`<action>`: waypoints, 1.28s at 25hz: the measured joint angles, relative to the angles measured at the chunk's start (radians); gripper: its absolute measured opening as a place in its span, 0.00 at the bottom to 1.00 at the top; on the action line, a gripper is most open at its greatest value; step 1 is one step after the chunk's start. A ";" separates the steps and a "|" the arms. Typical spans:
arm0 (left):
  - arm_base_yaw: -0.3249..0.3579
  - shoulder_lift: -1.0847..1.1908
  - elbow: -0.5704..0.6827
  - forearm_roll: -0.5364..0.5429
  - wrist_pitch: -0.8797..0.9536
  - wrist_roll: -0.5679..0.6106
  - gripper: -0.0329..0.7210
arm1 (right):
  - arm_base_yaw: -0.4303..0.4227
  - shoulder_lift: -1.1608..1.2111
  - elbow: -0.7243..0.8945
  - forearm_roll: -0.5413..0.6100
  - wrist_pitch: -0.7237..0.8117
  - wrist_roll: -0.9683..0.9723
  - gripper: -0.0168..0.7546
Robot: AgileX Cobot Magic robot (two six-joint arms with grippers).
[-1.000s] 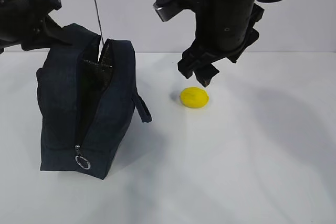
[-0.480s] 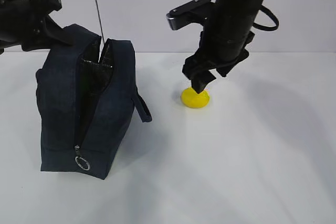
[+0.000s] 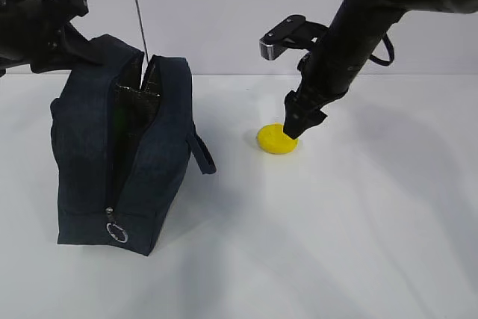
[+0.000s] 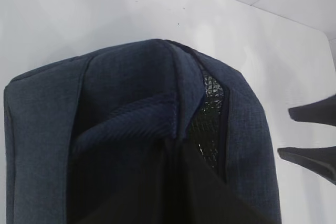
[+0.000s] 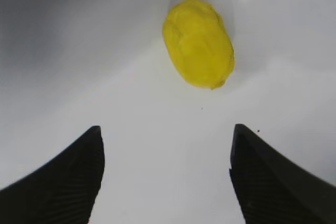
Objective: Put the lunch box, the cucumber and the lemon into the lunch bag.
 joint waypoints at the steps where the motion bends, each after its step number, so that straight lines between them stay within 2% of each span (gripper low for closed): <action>1: 0.000 0.000 0.000 0.000 0.000 0.002 0.05 | 0.000 0.021 -0.018 0.008 -0.004 -0.032 0.77; 10: 0.000 0.000 0.000 0.002 0.000 0.031 0.05 | 0.000 0.173 -0.180 0.032 -0.026 -0.180 0.77; 29: 0.000 0.000 0.000 0.002 0.000 0.042 0.05 | 0.000 0.291 -0.199 0.036 -0.069 -0.230 0.77; 32: 0.000 0.000 0.000 0.002 0.000 0.042 0.05 | 0.000 0.294 -0.199 0.045 -0.080 -0.231 0.72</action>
